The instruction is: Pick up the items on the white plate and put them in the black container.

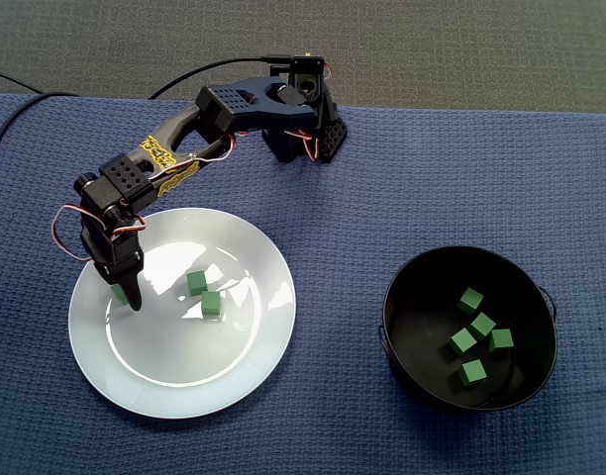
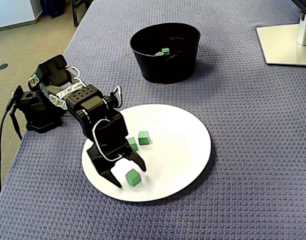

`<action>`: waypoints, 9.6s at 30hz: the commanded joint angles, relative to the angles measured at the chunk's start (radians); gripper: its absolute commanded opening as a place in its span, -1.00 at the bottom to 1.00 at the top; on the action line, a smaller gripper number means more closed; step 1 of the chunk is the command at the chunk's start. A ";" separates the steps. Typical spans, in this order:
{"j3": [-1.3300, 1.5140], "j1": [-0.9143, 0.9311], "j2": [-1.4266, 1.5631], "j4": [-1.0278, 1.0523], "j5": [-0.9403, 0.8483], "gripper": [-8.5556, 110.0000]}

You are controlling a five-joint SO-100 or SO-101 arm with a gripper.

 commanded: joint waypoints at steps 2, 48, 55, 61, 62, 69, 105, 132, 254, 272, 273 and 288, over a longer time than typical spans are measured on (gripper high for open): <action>-0.032 -0.006 -0.003 -0.011 0.011 -0.60; -0.009 -0.885 1.123 0.107 0.686 -0.86; 0.462 -1.106 1.129 -0.052 0.873 -0.86; 0.704 -1.212 1.088 -0.210 0.908 -0.86; 0.730 -1.224 1.075 -0.229 0.902 -0.86; 0.851 -1.253 1.017 -0.348 0.913 -0.86; 0.457 -0.520 0.951 0.373 1.321 -0.28; 0.859 -0.342 0.782 -0.005 1.037 -0.31; 0.164 -0.592 1.213 0.130 0.896 -0.86; 0.440 -1.339 0.954 -0.319 0.873 -0.86; 0.457 -1.341 0.911 -0.319 0.891 -0.86; 0.683 -1.407 0.557 -0.541 0.877 -0.85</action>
